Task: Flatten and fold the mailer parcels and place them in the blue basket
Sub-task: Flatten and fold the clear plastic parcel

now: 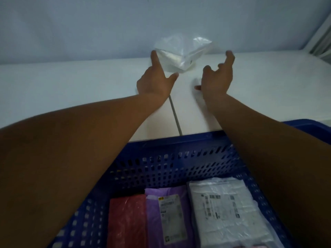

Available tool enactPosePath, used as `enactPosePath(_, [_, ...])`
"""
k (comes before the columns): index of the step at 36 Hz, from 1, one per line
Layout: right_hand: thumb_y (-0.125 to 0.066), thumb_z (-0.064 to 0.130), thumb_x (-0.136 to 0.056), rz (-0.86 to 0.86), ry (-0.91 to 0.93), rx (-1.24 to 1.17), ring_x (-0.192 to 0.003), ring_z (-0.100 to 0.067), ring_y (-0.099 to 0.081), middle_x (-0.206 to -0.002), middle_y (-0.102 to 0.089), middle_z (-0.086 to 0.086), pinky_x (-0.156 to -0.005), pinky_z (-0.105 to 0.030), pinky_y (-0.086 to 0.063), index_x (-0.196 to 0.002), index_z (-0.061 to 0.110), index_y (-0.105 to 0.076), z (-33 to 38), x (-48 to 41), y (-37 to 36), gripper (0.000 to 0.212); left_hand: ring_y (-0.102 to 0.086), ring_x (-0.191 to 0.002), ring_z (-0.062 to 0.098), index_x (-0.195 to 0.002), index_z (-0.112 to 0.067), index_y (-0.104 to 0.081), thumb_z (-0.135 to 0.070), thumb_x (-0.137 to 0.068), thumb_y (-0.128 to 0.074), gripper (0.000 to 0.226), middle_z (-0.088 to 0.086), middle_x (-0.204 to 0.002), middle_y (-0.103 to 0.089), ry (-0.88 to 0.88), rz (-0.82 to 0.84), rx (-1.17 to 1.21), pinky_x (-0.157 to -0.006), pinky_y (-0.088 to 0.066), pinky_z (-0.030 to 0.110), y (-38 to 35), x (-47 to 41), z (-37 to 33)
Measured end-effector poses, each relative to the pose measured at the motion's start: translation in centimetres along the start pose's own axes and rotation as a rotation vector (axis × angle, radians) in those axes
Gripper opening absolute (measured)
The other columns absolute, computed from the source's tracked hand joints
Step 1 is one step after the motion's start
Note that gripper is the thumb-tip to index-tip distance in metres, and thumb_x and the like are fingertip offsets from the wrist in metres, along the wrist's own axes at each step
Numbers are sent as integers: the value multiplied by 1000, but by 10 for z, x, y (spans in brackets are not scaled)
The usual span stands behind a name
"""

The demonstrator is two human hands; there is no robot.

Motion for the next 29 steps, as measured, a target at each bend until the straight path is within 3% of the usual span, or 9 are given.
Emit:
enactPosePath(2, [-62, 7, -90, 23, 214, 231, -132, -25, -48, -154, -30, -8, -92, -28, -52, -155, 29, -22, 11, -1, -8, 79, -66, -102, 21, -158, -25, 1, -63, -88, -59, 99, 3, -119, -65, -2, -54, 48, -86, -55, 39, -1, -4, 5])
enactPosePath(6, [-68, 19, -90, 22, 363, 490, -146, -28, -31, -166, -5, -9, -76, -23, -44, -158, 34, -10, 17, -5, -19, 90, -64, -88, 16, -158, -30, 7, -57, -87, -65, 104, 1, -106, -65, -58, -66, 97, -77, -55, 33, -4, -18, 6])
enactPosePath(9, [-68, 24, -90, 94, 361, 554, -146, -26, -29, -166, -2, -4, -76, -27, -44, -158, 35, -7, 10, -11, -28, 92, -63, -102, 21, -158, -30, -6, -52, -92, -61, 88, 4, -115, -64, -54, -27, 68, -85, -51, 34, -11, -29, 10])
enactPosePath(11, [-65, 25, -92, 151, 329, 518, -147, -20, -29, -166, -8, 1, -88, -29, -44, -158, 32, -9, 5, -15, -30, 87, -57, -120, 25, -155, -26, -26, -51, -95, -55, 70, 6, -129, -61, -36, -28, 55, -96, -47, 37, -13, -32, 13])
enactPosePath(15, [-61, 28, -95, 197, 304, 443, -140, -12, -39, -159, -31, 10, -109, -29, -35, -156, 29, -20, 4, -12, -31, 74, -58, -121, 26, -145, -26, -44, -50, -94, -55, 56, 4, -132, -60, 12, -71, 172, -99, -48, 38, -14, -35, 23])
enactPosePath(18, [-60, 36, -95, 196, 269, 428, -127, -14, -54, -146, -50, 8, -105, -39, -46, -153, 31, -27, 3, -9, -33, 67, -66, -106, 26, -138, -29, -50, -59, -86, -57, 61, 3, -124, -64, 59, -114, 309, -85, -58, 43, -10, -34, 32])
enactPosePath(22, [-56, 28, -97, 182, 207, 332, -109, -17, -63, -129, -62, 0, -96, -34, -51, -149, 26, -35, 1, -7, -28, 56, -68, -93, 22, -128, -29, -53, -63, -83, -61, 57, -1, -108, -64, 80, -105, 431, -71, -61, 45, -6, -28, 33])
enactPosePath(26, [-60, 28, -96, 253, 116, 213, -109, -13, -59, -130, -59, 0, -96, -26, -47, -148, 25, -37, -2, -3, -31, 57, -68, -75, 20, -131, -24, -49, -42, -92, -65, 46, -5, -95, -58, 131, -51, 541, -57, -61, 37, 0, -21, 32])
enactPosePath(29, [-60, 29, -95, 297, -4, 89, -103, -17, -60, -113, -61, 1, -98, -37, -50, -140, 25, -46, -6, 0, -24, 48, -71, -72, 24, -137, -20, -44, -28, -94, -65, 48, 4, -113, -62, 174, -10, 616, -43, -52, 23, 3, -15, 33])
Point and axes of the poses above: each hand's wrist, its own x-axis away from the middle knuckle, its own y-axis out of the back of the hand, z = x × y, the point moved 8 cm from there along -x, towards the middle knuckle
